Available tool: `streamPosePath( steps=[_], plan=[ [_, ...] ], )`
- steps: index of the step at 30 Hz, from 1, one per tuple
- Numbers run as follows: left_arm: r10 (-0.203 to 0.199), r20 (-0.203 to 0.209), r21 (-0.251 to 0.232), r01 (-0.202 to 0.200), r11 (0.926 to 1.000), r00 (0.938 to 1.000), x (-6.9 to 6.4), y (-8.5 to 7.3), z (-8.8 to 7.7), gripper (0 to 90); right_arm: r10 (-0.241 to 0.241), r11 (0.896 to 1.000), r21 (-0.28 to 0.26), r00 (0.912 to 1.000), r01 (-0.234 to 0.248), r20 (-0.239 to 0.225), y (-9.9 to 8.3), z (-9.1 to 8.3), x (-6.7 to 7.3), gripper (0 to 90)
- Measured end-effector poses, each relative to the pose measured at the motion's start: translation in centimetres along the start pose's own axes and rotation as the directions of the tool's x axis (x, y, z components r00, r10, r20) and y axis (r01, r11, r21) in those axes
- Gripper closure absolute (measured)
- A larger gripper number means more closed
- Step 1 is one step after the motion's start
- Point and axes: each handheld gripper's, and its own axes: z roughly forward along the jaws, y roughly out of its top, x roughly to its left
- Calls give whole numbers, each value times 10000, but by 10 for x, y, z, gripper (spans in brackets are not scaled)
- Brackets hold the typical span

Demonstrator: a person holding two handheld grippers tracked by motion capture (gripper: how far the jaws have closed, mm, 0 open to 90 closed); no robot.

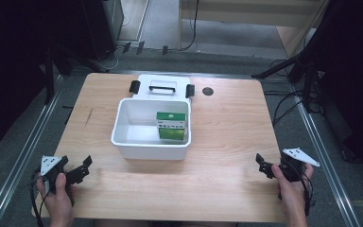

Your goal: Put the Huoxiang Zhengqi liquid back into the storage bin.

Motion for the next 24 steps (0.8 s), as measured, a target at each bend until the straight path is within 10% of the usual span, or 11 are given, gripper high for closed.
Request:
streamPosePath(
  steps=[24],
  plan=[
    [9, -16, 19, -9, 10000, 10000, 0, 0, 0, 96, -173, 9992, -347, 9989, 189, 442, -44, -29, -10, 0]
  ],
)
